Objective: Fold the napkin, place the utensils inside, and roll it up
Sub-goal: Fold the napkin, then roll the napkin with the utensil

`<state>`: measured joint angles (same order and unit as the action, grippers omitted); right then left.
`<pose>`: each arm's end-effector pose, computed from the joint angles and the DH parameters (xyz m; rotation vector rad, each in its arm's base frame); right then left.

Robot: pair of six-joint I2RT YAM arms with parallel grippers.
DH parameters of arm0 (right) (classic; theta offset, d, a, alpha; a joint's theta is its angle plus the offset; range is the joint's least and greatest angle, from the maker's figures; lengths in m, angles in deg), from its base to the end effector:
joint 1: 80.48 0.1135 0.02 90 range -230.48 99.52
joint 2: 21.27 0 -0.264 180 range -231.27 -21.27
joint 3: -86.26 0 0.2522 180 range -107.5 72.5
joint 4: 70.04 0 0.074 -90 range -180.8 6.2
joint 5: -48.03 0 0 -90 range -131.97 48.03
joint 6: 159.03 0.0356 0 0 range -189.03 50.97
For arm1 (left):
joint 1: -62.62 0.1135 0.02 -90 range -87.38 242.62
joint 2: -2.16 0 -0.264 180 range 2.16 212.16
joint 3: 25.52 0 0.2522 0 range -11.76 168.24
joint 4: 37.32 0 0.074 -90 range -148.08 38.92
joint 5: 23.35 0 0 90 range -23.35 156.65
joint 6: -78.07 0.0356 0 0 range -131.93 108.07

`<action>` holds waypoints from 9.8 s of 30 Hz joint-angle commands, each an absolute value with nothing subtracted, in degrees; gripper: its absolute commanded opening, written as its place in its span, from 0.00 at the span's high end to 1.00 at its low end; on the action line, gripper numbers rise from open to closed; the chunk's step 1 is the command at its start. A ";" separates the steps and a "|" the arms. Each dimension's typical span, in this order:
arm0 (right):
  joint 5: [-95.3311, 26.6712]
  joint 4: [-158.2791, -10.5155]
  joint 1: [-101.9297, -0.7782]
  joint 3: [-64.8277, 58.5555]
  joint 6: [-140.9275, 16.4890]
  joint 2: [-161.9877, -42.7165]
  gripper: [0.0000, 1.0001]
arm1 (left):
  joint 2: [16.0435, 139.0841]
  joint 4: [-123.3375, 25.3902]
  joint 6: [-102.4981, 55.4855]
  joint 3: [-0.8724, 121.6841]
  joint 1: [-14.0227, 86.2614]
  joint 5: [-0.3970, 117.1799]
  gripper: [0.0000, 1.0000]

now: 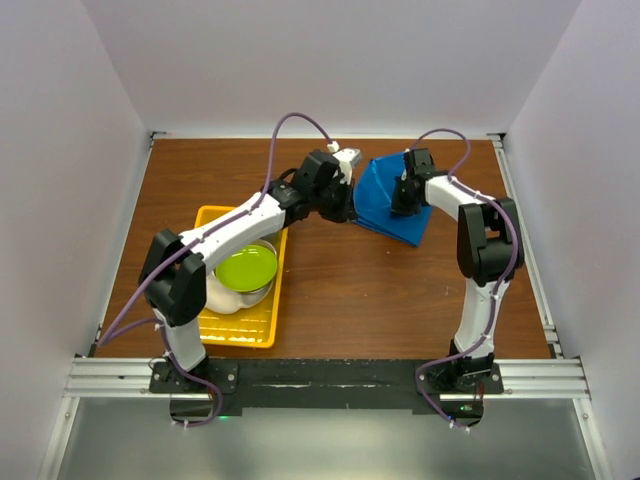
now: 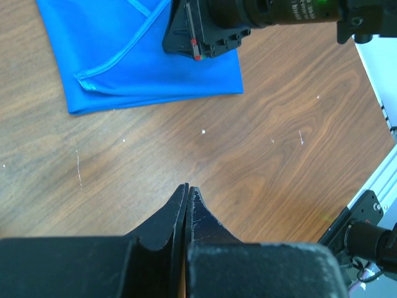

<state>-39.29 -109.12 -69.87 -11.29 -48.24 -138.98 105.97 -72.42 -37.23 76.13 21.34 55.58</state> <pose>0.4278 0.0818 0.1662 0.2161 2.6168 0.2546 0.3124 -0.2834 0.2944 0.4369 2.3031 -0.8268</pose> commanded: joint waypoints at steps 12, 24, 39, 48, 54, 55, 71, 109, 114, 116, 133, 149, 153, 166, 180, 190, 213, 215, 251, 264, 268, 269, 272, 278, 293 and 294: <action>-42.67 -101.83 -62.64 12.36 -24.40 -124.05 0.99 | 99.72 -74.54 -37.41 74.82 24.73 52.15 1.00; -38.72 -115.32 -60.88 -0.80 -60.38 -118.40 0.50 | 97.52 -78.32 -41.19 74.72 29.30 47.24 0.96; -45.57 -109.73 -48.76 18.88 -89.41 -100.64 0.19 | 93.04 -77.45 -48.57 70.34 30.54 48.55 0.87; -44.52 -110.96 -44.45 19.68 -94.08 -102.65 0.25 | 89.96 -75.34 -49.63 65.58 30.45 48.46 0.86; -45.75 -107.98 -44.10 19.68 -93.47 -106.78 0.31 | 88.38 -75.60 -49.46 65.14 30.54 49.34 0.86; -46.10 -107.62 -44.09 19.33 -93.29 -107.83 0.32 | 88.38 -75.51 -49.80 65.05 30.45 49.34 0.86; -45.57 -102.70 -44.27 18.62 -92.59 -115.31 0.46 | 88.90 -74.72 -50.60 64.09 30.54 49.78 0.86; -41.00 -104.54 -46.11 16.07 -72.73 -116.02 1.00 | 111.14 -77.54 -60.70 72.62 30.36 51.81 0.51; -40.13 -103.76 -47.34 16.51 -71.58 -114.88 1.00 | 111.41 -73.67 -62.29 69.45 30.36 50.66 0.38; -39.60 -103.32 -47.70 16.95 -71.15 -114.17 1.00 | 111.41 -71.83 -63.25 68.13 30.36 50.13 0.37; -33.89 -105.51 -48.66 15.64 -73.43 -116.81 1.00 | 111.67 -65.41 -66.84 62.34 31.24 46.80 0.33; -43.20 -109.99 -46.91 16.07 -73.61 -112.60 0.41 | 109.65 -65.31 -65.28 59.87 31.24 46.44 0.37; -48.71 -110.08 -45.15 16.60 -73.52 -111.19 0.39 | 109.21 -66.98 -64.40 59.87 31.59 45.82 0.38; -47.51 -103.41 -44.27 13.09 -76.33 -118.21 0.37 | 107.98 -67.69 -62.99 59.43 33.79 44.33 0.42; -45.57 -105.95 -45.68 13.17 -74.04 -124.36 0.77 | 108.50 -67.51 -61.85 58.90 36.25 42.48 0.36; -40.58 -106.48 -46.99 11.94 -71.67 -124.11 1.00 | 111.84 -63.38 -66.85 60.40 36.25 38.61 0.34; -32.66 -107.80 -52.44 10.27 -68.07 -118.74 1.00 | 113.34 -53.27 -76.96 56.35 32.30 43.63 0.25; -32.30 -107.88 -52.53 10.45 -68.07 -118.74 1.00 | 113.95 -52.84 -77.23 56.88 31.51 43.71 0.23; -29.67 -108.15 -53.41 10.18 -68.68 -117.43 1.00 | 121.51 -43.17 -89.45 53.28 23.16 57.42 0.49; -28.26 -107.80 -53.32 10.89 -71.67 -118.04 1.00 | 124.68 -43.96 -84.96 53.28 22.63 60.68 0.80; -28.61 -108.32 -53.24 10.71 -72.11 -118.13 1.00 | 125.03 -45.53 -83.66 54.33 22.80 58.67 0.98; -29.39 -108.50 -53.32 10.88 -72.02 -117.78 0.95 | 125.12 -46.76 -83.21 55.90 22.89 58.48 1.00; -33.53 -108.15 -52.54 12.11 -71.93 -114.53 0.64 | 124.24 -48.35 -82.94 56.79 22.80 56.90 1.00; -43.72 -108.59 -47.79 13.96 -73.96 -109.08 0.25 | 123.45 -50.99 -83.38 59.51 22.80 52.77 1.00; -52.69 -99.62 -39.35 19.86 -70.79 -110.83 0.28 | 122.48 -53.54 -86.81 59.87 24.56 42.66 1.00; -53.56 -100.14 -39.35 19.33 -70.53 -112.40 0.29 | 122.48 -54.06 -86.46 60.04 24.65 42.48 1.00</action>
